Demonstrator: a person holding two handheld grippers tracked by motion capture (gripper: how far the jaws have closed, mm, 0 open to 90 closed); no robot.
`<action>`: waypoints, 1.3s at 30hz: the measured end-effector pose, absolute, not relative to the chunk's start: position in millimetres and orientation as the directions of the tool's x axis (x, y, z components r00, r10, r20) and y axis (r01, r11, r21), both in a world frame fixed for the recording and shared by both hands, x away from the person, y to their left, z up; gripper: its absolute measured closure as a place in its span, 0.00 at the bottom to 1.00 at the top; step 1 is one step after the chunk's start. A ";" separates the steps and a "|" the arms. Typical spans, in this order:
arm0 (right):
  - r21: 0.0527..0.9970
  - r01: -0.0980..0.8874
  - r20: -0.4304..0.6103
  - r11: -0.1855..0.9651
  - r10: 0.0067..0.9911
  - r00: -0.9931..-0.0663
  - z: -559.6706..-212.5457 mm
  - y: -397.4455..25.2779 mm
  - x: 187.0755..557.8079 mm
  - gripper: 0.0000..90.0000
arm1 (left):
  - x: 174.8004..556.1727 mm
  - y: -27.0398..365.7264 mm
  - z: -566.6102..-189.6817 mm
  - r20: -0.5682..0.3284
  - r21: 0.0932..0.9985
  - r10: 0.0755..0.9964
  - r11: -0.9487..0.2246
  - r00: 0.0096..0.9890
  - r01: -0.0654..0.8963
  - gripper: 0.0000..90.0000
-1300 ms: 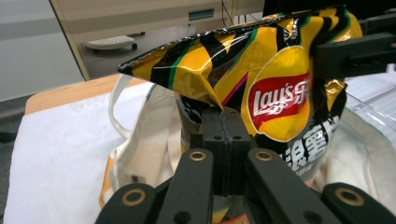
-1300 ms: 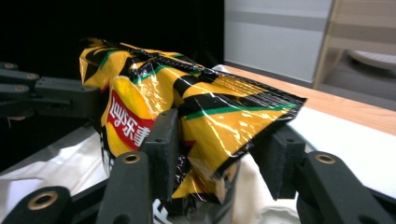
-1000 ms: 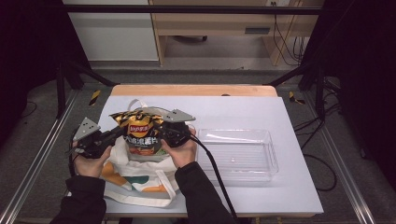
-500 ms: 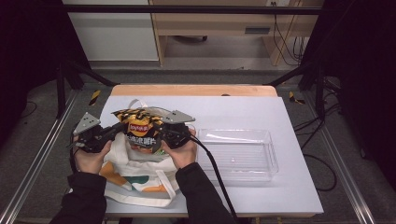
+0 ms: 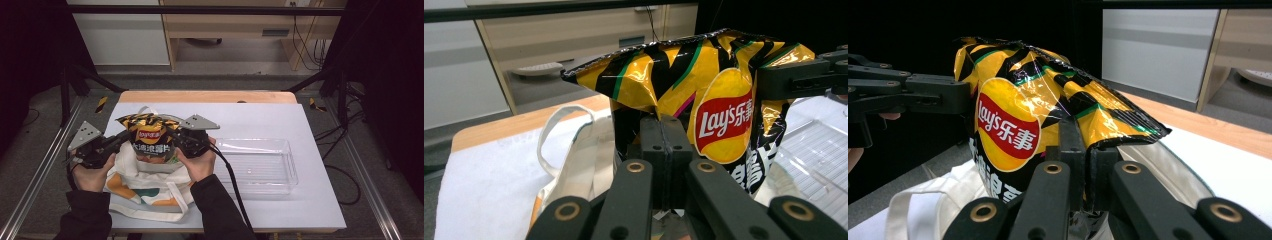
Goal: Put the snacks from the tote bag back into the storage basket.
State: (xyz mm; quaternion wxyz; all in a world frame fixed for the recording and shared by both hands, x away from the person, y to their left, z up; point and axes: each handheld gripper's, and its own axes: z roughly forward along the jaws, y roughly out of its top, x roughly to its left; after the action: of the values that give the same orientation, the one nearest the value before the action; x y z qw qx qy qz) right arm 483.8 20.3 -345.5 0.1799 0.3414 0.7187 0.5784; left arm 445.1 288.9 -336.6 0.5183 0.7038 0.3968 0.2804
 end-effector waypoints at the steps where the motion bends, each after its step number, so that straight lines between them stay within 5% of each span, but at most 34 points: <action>1: 0.955 0.278 0.133 0.099 0.696 -0.705 -340.9 20.2 481.8 0.99 | 443.6 289.1 -334.8 -0.017 0.953 0.850 -0.145 0.527 0.265 1.00; 39: 0.983 0.151 0.038 0.106 0.686 -0.727 -267.5 -18.2 440.3 0.99 | 404.7 258.1 -278.9 -0.031 0.986 0.822 -0.068 0.569 0.152 1.00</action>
State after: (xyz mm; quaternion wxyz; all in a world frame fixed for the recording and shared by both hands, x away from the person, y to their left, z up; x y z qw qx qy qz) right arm 440.3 -18.2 -267.5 0.2230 0.2949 0.7092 0.6002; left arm 404.7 258.1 -278.9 0.5783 0.6708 0.3629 0.2897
